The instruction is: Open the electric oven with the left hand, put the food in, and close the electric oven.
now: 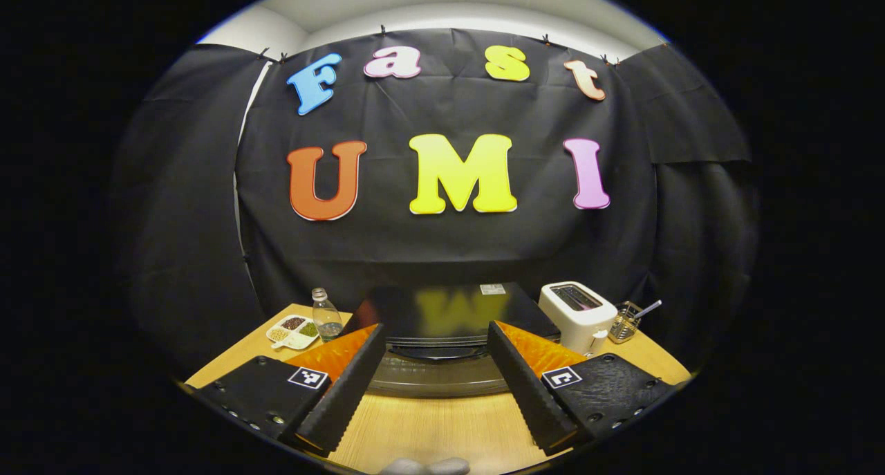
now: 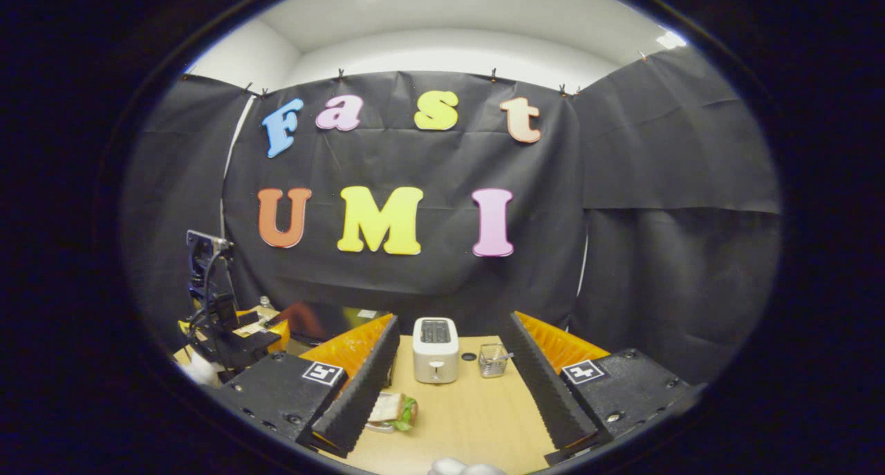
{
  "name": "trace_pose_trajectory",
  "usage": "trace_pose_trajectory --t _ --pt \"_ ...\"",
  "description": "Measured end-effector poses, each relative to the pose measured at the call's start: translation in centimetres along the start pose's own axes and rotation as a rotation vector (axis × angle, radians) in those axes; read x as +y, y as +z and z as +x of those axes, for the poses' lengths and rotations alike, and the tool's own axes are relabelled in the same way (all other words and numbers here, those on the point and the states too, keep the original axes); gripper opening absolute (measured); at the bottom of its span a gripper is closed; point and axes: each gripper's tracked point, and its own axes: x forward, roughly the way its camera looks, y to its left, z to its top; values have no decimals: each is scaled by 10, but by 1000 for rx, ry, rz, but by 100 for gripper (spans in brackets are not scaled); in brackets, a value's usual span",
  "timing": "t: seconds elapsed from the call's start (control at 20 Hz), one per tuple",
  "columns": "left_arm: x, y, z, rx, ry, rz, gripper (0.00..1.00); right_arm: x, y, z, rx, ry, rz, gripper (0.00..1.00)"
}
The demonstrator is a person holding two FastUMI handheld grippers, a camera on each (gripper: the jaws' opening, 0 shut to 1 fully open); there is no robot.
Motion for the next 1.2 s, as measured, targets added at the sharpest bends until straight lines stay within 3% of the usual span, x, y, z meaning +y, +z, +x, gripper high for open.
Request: trace_pose_trajectory --t 0.4,0.45,0.5,0.55,0.6,0.65,0.7,0.75,0.8,0.85,0.9,0.95,1.2 --pt "-7 -47 78 92 25 45 97 -33 -31 -10 81 -76 8 100" --pt "-7 -58 83 120 26 45 89 -36 -33 -9 86 -79 10 90" --pt "-8 -70 84 157 24 32 97 -38 -35 -10 92 -82 12 91" --pt "-9 -60 85 116 19 27 100 -39 -37 -10 97 -81 16 91" --pt "-9 -62 85 147 19 18 92 -40 -37 -10 97 -82 17 100" --pt "-9 -63 82 144 19 13 98 -41 -38 -9 97 -81 19 91" --pt "-8 -66 81 143 18 25 100 -40 -38 -8 99 -76 25 91" --pt "-8 -69 78 151 19 28 98 -40 -41 -6 105 -72 28 100" --pt "-8 -68 75 144 19 28 99 -38 -43 -6 110 -66 30 100" --pt "-8 -70 71 154 20 22 98 -38 -44 -6 113 -64 29 91" --pt "-9 -71 67 151 20 21 99 -37 -44 -6 116 -59 29 100" --pt "-8 -73 63 155 20 23 99 -35 -45 -5 117 -56 29 91" --pt "-9 -89 37 182 10 23 99 -19 -51 -7 134 -12 30 91"
